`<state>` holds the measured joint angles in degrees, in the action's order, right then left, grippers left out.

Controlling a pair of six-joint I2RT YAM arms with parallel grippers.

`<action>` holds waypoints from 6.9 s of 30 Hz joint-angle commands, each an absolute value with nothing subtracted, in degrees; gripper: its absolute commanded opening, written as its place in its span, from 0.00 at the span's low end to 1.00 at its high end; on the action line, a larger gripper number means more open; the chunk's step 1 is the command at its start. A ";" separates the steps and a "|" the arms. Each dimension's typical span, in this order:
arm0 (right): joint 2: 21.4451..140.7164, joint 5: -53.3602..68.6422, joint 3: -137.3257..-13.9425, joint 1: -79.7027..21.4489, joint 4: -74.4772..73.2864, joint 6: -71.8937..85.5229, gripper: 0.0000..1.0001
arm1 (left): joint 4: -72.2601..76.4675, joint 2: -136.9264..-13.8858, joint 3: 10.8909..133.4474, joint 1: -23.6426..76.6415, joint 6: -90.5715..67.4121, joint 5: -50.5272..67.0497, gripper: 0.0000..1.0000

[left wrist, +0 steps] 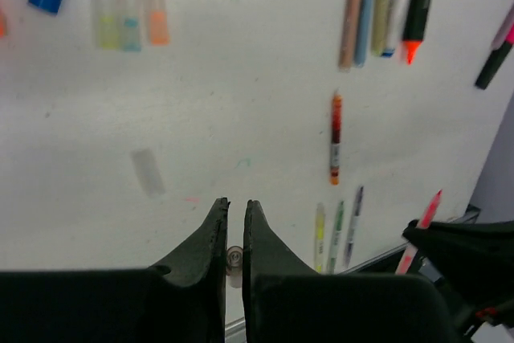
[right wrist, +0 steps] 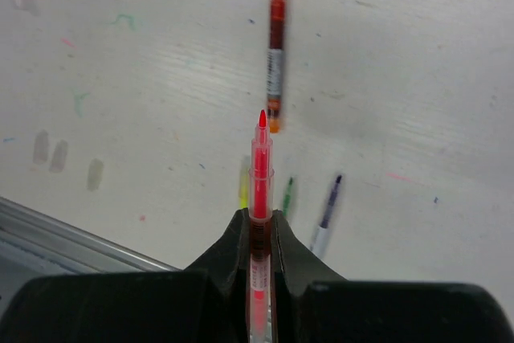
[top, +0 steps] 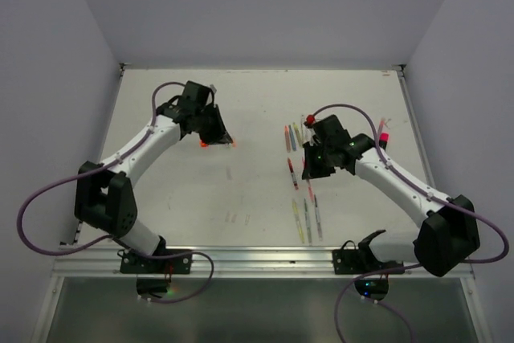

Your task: Open the pen caps

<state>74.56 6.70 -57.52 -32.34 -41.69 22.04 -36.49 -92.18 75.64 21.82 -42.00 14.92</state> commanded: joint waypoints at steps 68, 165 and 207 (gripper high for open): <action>84.72 -3.43 -64.38 -26.20 -53.34 28.04 0.55 | -41.39 -69.61 45.43 37.53 -41.75 -5.71 0.50; 80.78 45.87 -65.58 -24.52 -28.57 20.13 0.00 | -12.57 -81.56 65.74 25.75 -51.24 36.47 0.59; 78.66 44.38 -62.23 -26.89 -15.82 31.91 0.00 | -24.26 -90.00 74.62 35.07 -55.72 26.90 0.00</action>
<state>80.90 44.66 -61.98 -26.74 -18.39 30.50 -23.40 -90.17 73.10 34.79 -54.74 26.76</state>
